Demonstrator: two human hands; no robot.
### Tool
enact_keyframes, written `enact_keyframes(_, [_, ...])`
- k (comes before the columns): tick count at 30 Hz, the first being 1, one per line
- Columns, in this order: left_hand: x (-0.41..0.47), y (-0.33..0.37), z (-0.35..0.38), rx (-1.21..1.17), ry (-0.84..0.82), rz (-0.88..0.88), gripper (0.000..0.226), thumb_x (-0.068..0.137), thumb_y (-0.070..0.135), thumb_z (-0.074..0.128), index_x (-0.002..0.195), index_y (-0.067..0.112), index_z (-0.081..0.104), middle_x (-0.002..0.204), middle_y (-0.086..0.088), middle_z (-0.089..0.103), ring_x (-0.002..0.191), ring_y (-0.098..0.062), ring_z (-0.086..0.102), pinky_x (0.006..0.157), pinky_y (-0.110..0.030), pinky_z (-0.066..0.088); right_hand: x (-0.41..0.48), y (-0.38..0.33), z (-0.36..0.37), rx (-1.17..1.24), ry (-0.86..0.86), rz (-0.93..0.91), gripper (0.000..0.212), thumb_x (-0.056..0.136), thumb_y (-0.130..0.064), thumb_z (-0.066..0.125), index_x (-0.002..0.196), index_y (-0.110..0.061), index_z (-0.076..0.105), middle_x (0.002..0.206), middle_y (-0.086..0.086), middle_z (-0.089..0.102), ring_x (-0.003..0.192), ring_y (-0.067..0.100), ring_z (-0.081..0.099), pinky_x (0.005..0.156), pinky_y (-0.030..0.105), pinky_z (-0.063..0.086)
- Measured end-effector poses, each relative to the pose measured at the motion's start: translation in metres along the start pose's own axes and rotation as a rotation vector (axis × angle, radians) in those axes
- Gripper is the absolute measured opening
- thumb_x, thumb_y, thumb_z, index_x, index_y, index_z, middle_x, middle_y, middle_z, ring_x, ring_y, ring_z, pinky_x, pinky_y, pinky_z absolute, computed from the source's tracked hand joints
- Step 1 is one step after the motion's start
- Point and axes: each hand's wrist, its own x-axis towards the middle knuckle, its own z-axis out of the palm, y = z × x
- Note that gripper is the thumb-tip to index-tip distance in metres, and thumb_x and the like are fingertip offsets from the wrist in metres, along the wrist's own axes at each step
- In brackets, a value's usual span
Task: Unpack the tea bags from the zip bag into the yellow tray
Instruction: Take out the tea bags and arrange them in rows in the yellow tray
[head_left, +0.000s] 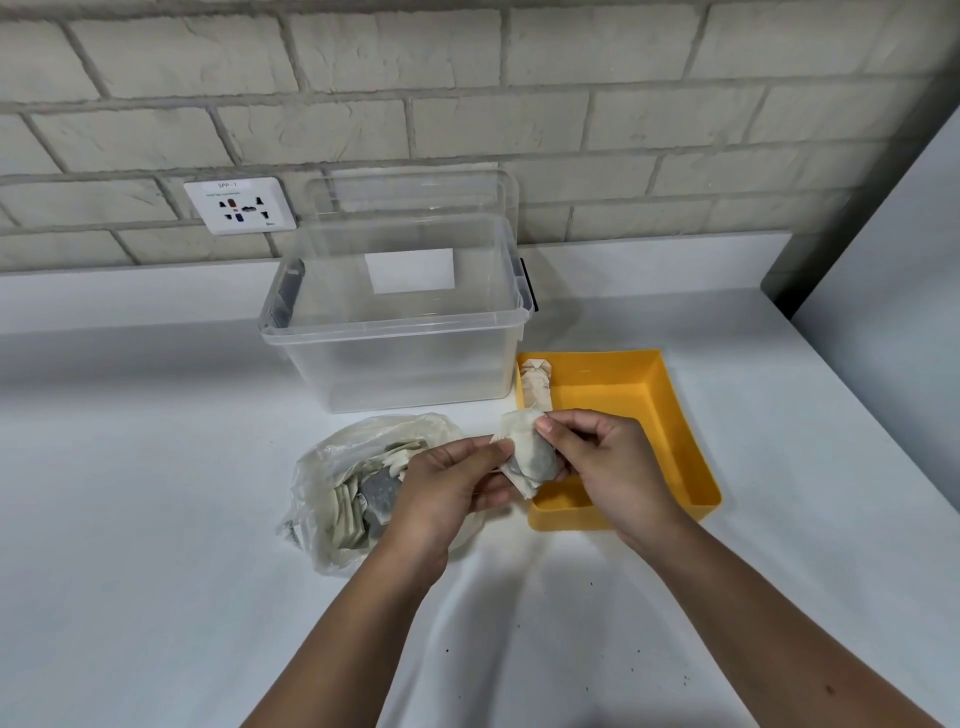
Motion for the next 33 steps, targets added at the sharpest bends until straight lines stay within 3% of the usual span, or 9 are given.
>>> enact_keyframes(3, [0.001,0.0,-0.001,-0.032,-0.008,-0.022,0.016,0.089,0.012,0.069,0.101,0.003,0.075,0.096,-0.019,0.077,0.08,-0.024,0.073,0.077,-0.031,0.062,0.002,0.003,-0.003,-0.029,0.002,-0.012,0.008,0.089,-0.023,0.068,0.094,-0.025,0.074,0.088,-0.005,0.075,0.065,0.012,0.064,0.06,0.025,0.054])
enact_keyframes(6, [0.001,0.005,-0.003,-0.073,0.023,-0.014,0.012,0.09,0.01,0.069,0.097,0.002,0.075,0.087,-0.015,0.077,0.068,-0.018,0.073,0.067,-0.026,0.063,0.008,0.006,-0.009,-0.101,0.066,-0.022,0.012,0.09,-0.025,0.067,0.099,-0.022,0.073,0.09,-0.008,0.073,0.073,0.009,0.065,0.058,0.016,0.051])
enact_keyframes(9, [0.002,0.01,-0.014,-0.045,0.089,0.029,0.009,0.09,0.01,0.069,0.086,0.005,0.075,0.072,-0.009,0.074,0.059,-0.016,0.068,0.056,-0.02,0.058,0.024,0.012,-0.025,-0.215,0.135,0.011,0.009,0.089,-0.024,0.068,0.096,-0.019,0.073,0.078,-0.006,0.069,0.065,0.011,0.061,0.061,0.022,0.051])
enact_keyframes(11, [0.005,0.012,-0.025,-0.005,0.141,0.055,0.009,0.088,0.012,0.071,0.083,0.009,0.076,0.072,-0.009,0.07,0.064,-0.019,0.063,0.063,-0.021,0.059,0.033,0.018,-0.032,-0.312,0.061,0.095,0.006,0.088,-0.024,0.07,0.092,-0.02,0.071,0.077,-0.003,0.069,0.068,0.015,0.063,0.066,0.029,0.055])
enact_keyframes(15, [0.008,0.013,-0.035,-0.02,0.166,0.061,0.011,0.089,0.011,0.07,0.079,0.011,0.075,0.057,0.002,0.065,0.056,-0.012,0.06,0.072,-0.023,0.06,0.04,0.031,-0.023,-0.409,-0.062,0.225,0.007,0.087,-0.02,0.071,0.088,-0.014,0.068,0.071,0.008,0.072,0.059,0.018,0.064,0.062,0.029,0.057])
enact_keyframes(20, [0.008,0.006,-0.035,0.014,0.164,0.049,0.009,0.087,0.012,0.072,0.081,0.011,0.077,0.067,-0.004,0.067,0.055,-0.011,0.062,0.075,-0.028,0.06,0.052,0.034,-0.011,-0.442,-0.022,0.183,0.007,0.086,-0.016,0.072,0.088,-0.01,0.067,0.068,0.007,0.072,0.053,0.015,0.066,0.054,0.021,0.055])
enact_keyframes(25, [0.008,0.005,-0.034,0.01,0.144,0.026,0.006,0.086,0.012,0.073,0.086,0.007,0.077,0.079,-0.016,0.066,0.064,-0.019,0.062,0.067,-0.025,0.06,0.06,0.035,-0.007,-0.483,-0.007,0.136,0.011,0.084,-0.016,0.075,0.08,-0.016,0.064,0.066,0.005,0.071,0.057,0.019,0.068,0.064,0.029,0.06])
enact_keyframes(29, [0.008,0.006,-0.029,0.011,0.117,0.013,0.007,0.087,0.011,0.073,0.081,0.011,0.077,0.072,-0.009,0.07,0.069,-0.022,0.062,0.066,-0.023,0.06,0.058,0.033,-0.012,-0.462,-0.007,0.132,0.017,0.08,-0.02,0.078,0.091,-0.014,0.066,0.073,0.001,0.071,0.064,0.023,0.07,0.068,0.036,0.06])
enact_keyframes(33, [0.011,0.005,-0.028,0.042,0.066,-0.004,0.01,0.086,0.014,0.074,0.078,0.013,0.08,0.087,-0.02,0.073,0.081,-0.029,0.064,0.072,-0.027,0.061,0.043,0.013,-0.012,-0.391,0.102,0.002,0.01,0.087,-0.036,0.069,0.092,-0.027,0.069,0.075,-0.014,0.064,0.063,0.007,0.06,0.064,0.029,0.055])
